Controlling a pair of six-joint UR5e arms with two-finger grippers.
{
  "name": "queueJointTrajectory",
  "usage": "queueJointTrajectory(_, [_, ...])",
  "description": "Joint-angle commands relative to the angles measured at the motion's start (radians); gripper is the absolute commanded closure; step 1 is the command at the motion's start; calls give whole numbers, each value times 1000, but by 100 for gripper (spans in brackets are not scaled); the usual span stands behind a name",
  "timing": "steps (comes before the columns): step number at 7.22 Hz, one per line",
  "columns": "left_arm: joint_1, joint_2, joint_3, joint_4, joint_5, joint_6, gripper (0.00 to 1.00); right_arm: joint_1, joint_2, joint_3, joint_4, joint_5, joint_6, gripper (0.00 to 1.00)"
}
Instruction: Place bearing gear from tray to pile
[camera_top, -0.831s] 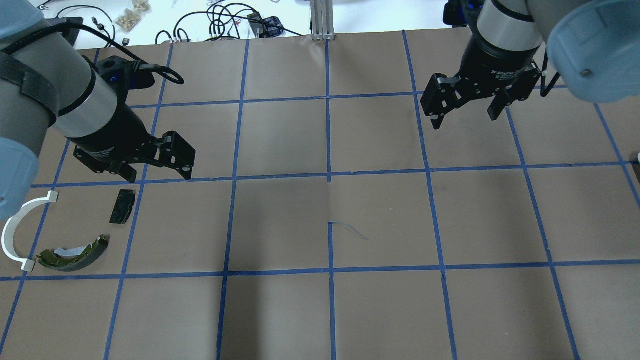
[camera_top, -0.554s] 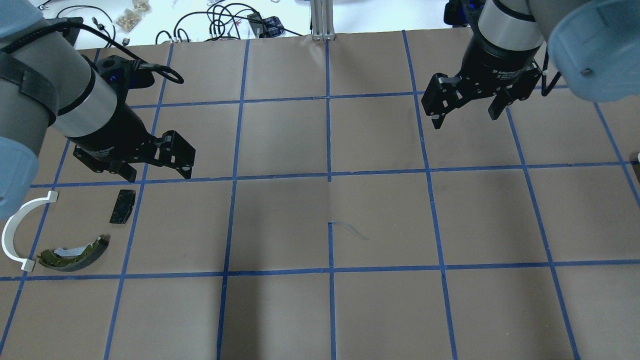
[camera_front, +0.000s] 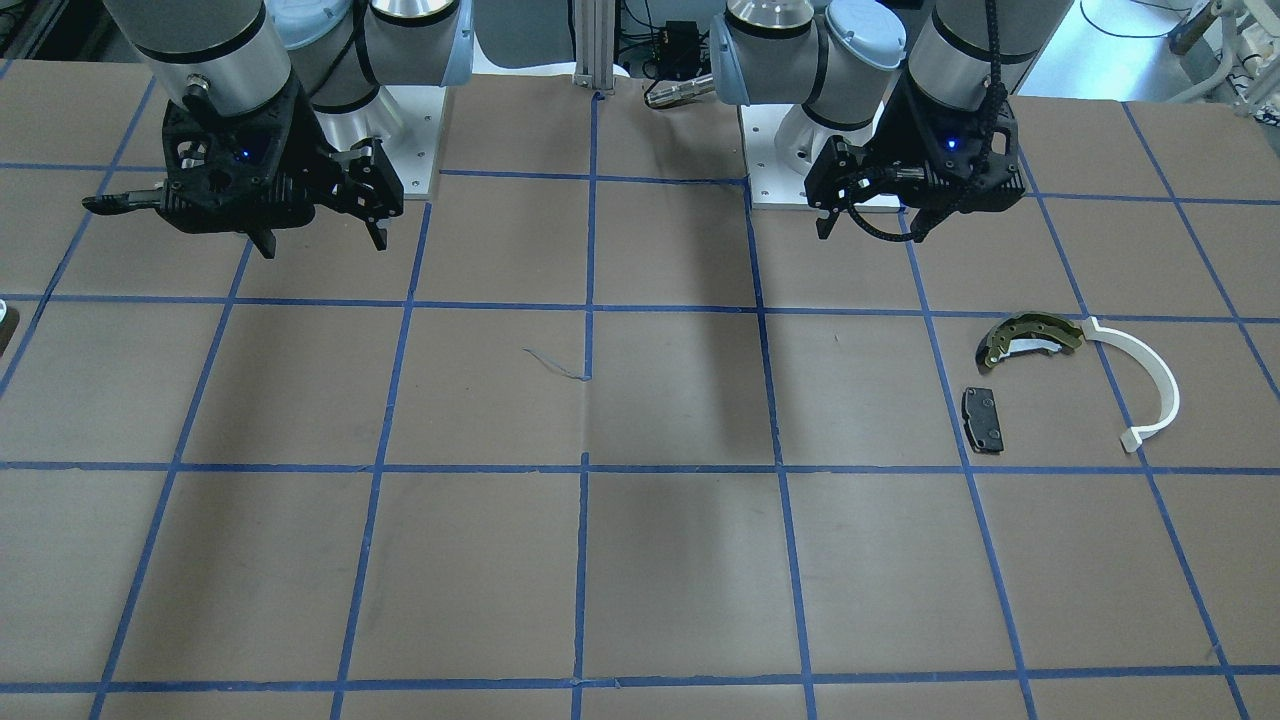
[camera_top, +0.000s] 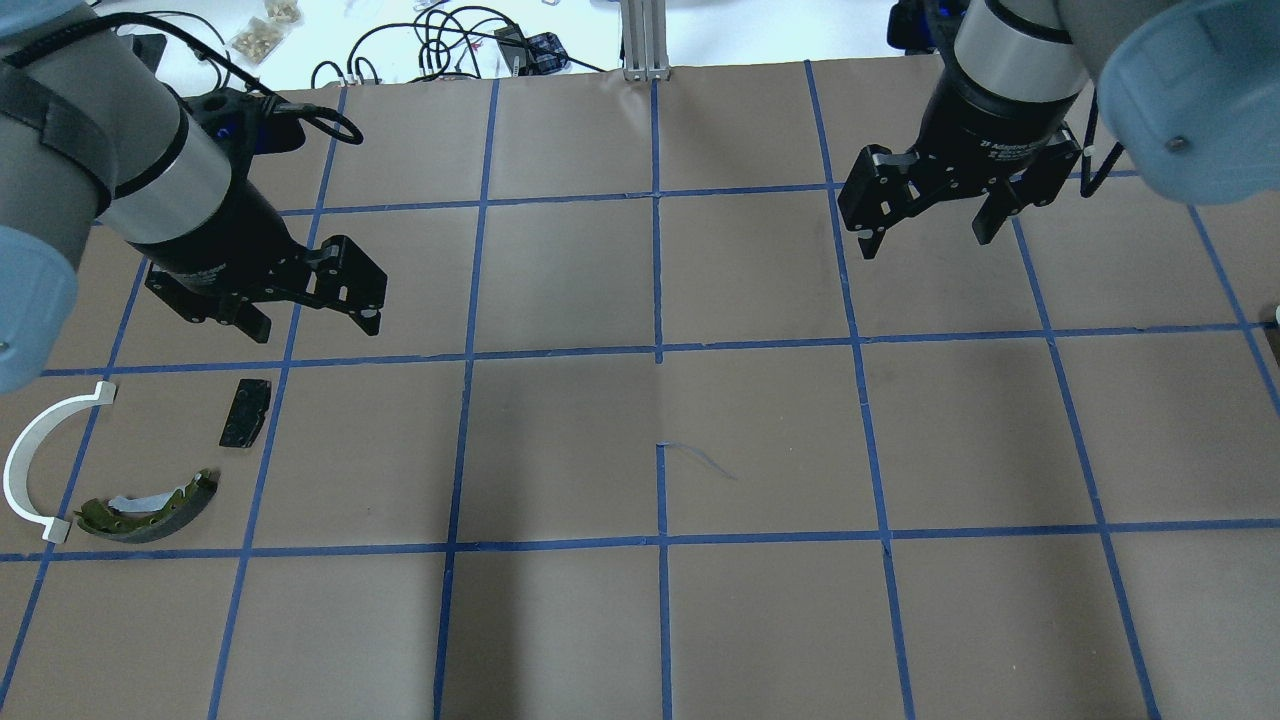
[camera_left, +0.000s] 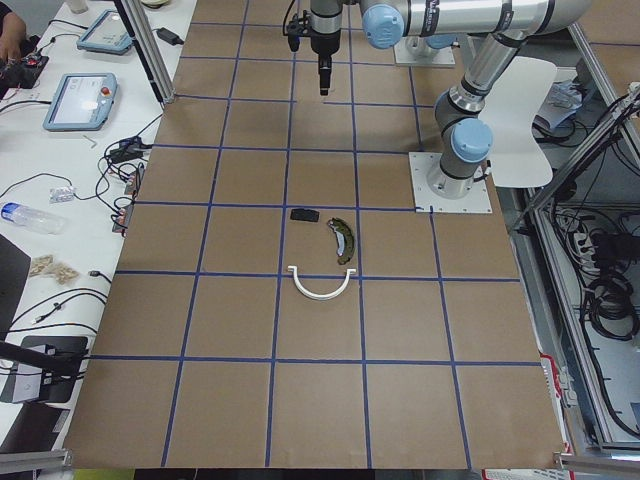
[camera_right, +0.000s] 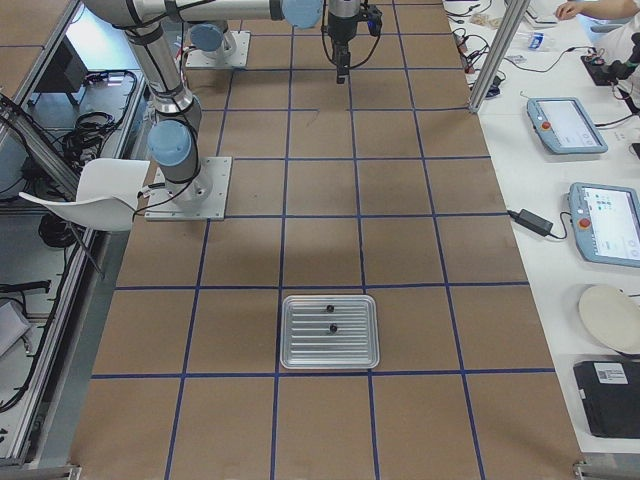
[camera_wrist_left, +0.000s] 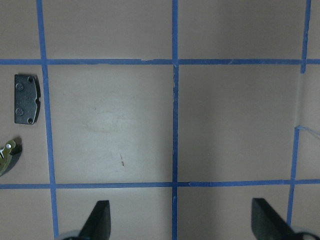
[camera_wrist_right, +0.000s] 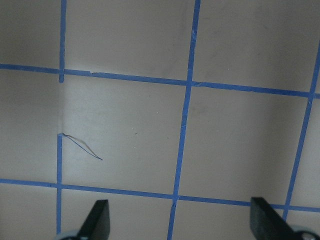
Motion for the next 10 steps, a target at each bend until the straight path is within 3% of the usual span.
queueJointTrajectory(1, [1,-64,76,-9,-1,-1,0,-11,14,1,24,-3,-13,0])
queueJointTrajectory(2, [1,-81,102,-17,1,-1,0,-58,19,1,24,-17,-120,0])
queueJointTrajectory(5, [-1,-81,102,-32,1,-1,0,-432,35,26,64,-35,-497,0])
queueJointTrajectory(7, [-2,-81,102,-32,1,-1,0,-639,80,32,36,-151,-703,0])
queueJointTrajectory(8, [-4,-78,101,-32,1,-1,0,-740,116,33,-44,-189,-845,0])
queueJointTrajectory(10, [-4,-75,99,-32,1,-1,0,-925,286,35,-364,-180,-1121,0])
